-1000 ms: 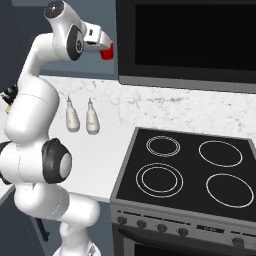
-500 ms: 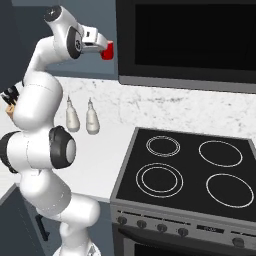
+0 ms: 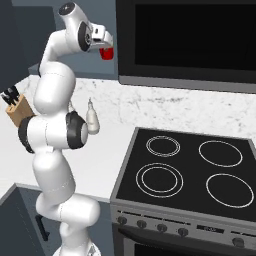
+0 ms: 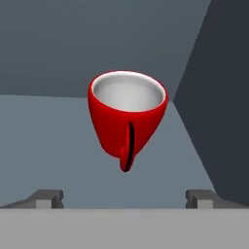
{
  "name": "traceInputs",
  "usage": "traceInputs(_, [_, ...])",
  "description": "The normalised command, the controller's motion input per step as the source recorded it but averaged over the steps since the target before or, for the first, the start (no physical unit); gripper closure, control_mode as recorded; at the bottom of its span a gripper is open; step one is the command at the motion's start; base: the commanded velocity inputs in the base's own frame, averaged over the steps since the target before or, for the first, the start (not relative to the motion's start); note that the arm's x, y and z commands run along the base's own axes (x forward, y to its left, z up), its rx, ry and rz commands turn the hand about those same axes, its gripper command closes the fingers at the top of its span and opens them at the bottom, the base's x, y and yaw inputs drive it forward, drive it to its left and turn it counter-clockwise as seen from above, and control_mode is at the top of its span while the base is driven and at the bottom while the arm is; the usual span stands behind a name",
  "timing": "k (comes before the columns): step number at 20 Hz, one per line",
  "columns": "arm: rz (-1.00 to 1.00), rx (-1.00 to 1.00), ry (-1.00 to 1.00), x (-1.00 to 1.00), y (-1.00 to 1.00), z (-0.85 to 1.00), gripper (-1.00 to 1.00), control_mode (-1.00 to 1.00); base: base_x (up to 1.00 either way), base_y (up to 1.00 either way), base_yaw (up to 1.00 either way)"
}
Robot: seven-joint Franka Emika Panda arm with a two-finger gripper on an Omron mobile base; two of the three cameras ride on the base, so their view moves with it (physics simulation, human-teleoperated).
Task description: Gather all objects into one cabinet and sort the glasses and bowls to opposite sides.
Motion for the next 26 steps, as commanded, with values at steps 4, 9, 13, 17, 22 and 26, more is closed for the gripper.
traceInputs(4, [0.00, -0.05, 0.00, 0.64, 0.04, -0.20, -1.00, -1.00, 0.00, 0.00, 0.00])
traceInputs(9, [0.00, -0.06, -0.03, 0.58, 0.07, -0.28, -1.00, -1.00, 0.00, 0.00, 0.00])
traceInputs(13, [0.00, -0.03, 0.00, 0.51, 0.04, -0.22, -1.00, -1.00, 0.00, 0.00, 0.00])
traceInputs(17, [0.00, -0.03, 0.00, 0.35, 0.05, -0.32, -1.00, -1.00, 0.00, 0.00, 0.00])
traceInputs(22, [0.00, -0.02, 0.00, 0.28, 0.05, -0.28, 1.00, -1.00, 0.00, 0.00, 0.00])
traceInputs(26, [0.00, 0.00, 0.00, 0.11, 0.00, -0.33, 1.00, -1.00, 0.00, 0.00, 0.00])
